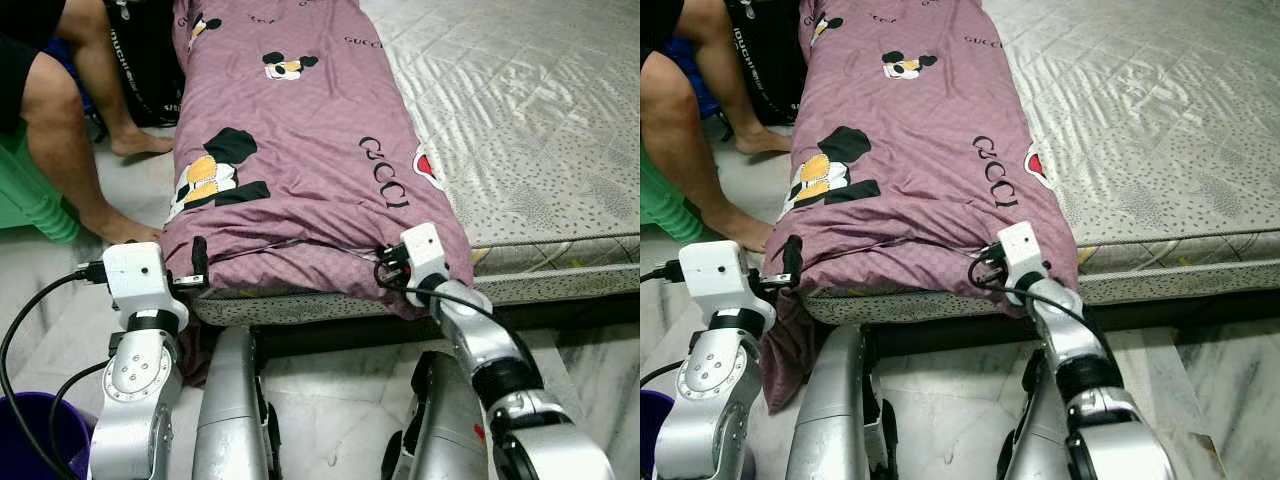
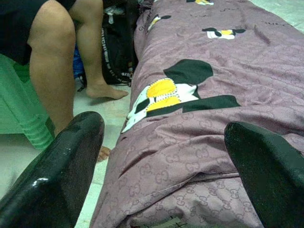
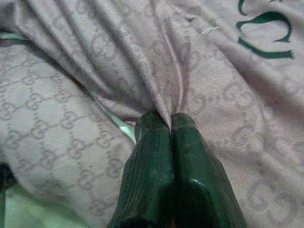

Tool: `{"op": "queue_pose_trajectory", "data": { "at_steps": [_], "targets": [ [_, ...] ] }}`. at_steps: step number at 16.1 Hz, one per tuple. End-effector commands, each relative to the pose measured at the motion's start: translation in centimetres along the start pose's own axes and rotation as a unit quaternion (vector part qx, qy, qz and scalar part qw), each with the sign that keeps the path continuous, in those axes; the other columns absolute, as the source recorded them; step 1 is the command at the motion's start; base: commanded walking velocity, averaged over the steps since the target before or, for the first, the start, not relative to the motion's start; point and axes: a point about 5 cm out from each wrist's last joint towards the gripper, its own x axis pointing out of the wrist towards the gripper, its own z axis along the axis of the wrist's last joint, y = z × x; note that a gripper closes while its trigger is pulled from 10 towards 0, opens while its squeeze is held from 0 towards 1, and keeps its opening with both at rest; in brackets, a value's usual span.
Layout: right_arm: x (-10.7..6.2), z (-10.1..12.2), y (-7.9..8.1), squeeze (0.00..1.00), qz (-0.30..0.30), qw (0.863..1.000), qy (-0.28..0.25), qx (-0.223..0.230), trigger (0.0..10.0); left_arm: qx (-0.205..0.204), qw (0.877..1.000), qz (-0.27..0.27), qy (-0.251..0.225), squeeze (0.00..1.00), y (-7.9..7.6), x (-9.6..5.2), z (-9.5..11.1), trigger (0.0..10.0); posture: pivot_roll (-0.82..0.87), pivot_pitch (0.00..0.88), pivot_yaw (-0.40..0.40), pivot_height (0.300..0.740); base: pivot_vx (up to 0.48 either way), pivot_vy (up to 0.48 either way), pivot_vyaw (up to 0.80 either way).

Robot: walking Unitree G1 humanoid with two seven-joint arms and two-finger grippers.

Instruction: Clean up the room

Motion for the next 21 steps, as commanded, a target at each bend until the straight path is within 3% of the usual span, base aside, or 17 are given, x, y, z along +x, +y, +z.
{"op": "queue_pose_trajectory", "data": {
  "at_steps": [1,3,5,7,8,10,12,14,16,17,19,20,21],
  "targets": [
    [-0.1,0.5,0.3,0.0,0.017,1.0,-0.01,0.005,0.0,0.005,1.0,0.009,0.007,0.0,0.5,0.0,-0.2,10.0,0.1,0.105,0.029,0.525,0.0,0.0,0.0],
    [-1.3,1.4,0.8,0.0,0.083,0.994,-0.052,0.037,0.0,0.004,1.0,0.011,0.007,0.0,0.5,0.0,-0.2,10.0,0.1,0.106,0.028,0.525,0.0,0.0,0.0],
    [-2.6,1.4,0.2,0.0,0.113,0.991,-0.063,0.029,0.0,0.004,1.0,0.012,0.008,0.0,0.6,-0.1,-0.3,10.0,0.09,0.107,0.028,0.525,0.0,0.0,0.0],
    [-4.4,1.2,-2.3,0.0,0.124,0.989,-0.065,0.042,0.0,0.001,1.0,0.013,0.011,0.0,0.6,0.0,-0.4,10.0,0.08,0.108,0.032,0.525,0.0,0.0,0.0],
    [-4.7,1.2,-2.7,0.0,0.127,0.989,-0.064,0.042,0.0,0.001,1.0,0.013,0.011,0.0,0.6,0.0,-0.5,10.0,0.08,0.108,0.032,0.525,0.0,0.0,0.0],
    [-6.1,1.3,-3.4,0.0,0.184,0.981,-0.048,0.034,0.0,-0.001,1.0,0.01,0.013,0.0,0.5,0.1,-0.6,10.0,0.07,0.105,0.037,0.525,0.0,0.0,0.0],
    [-7.8,0.4,-2.4,0.0,0.287,0.958,0.001,0.016,0.0,-0.003,1.0,0.01,0.014,0.0,0.5,0.3,-0.6,10.0,0.07,0.1,0.038,0.525,0.0,0.0,0.0],
    [-8.8,-1.1,-2.2,0.0,0.337,0.94,0.053,-0.021,0.0,-0.004,1.0,0.009,0.013,0.0,0.4,0.5,-0.6,10.0,0.07,0.096,0.038,0.525,0.0,0.0,0.0],
    [-8.7,-1.7,-2.2,0.0,0.333,0.938,0.069,-0.061,0.0,-0.003,1.0,0.01,0.014,0.0,0.5,0.5,-0.6,10.0,0.08,0.092,0.037,0.525,0.0,0.0,0.0],
    [-7.7,-1.8,-2.6,0.0,0.281,0.953,0.066,-0.091,10.0,-0.002,1.0,0.011,0.015,0.0,0.6,0.5,-0.7,10.0,0.07,0.086,0.036,0.525,0.0,0.0,0.0],
    [-6.7,-0.9,-2.6,0.0,0.229,0.967,0.045,-0.106,10.0,-0.002,1.0,0.011,0.015,0.0,0.6,0.6,-0.8,10.0,0.07,0.076,0.035,0.525,0.0,0.0,0.0],
    [-6.1,-0.2,-2.6,1.0,0.199,0.974,0.023,-0.109,10.0,-0.002,1.0,0.011,0.014,0.0,0.5,0.7,-0.8,10.0,0.07,0.068,0.034,0.525,0.0,0.0,0.0],
    [-5.8,0.4,-2.6,1.0,0.178,0.978,0.003,-0.112,10.0,-0.002,1.0,0.01,0.014,0.0,0.5,0.8,-0.8,10.0,0.06,0.066,0.034,0.525,0.0,0.0,0.0]
  ]
}}
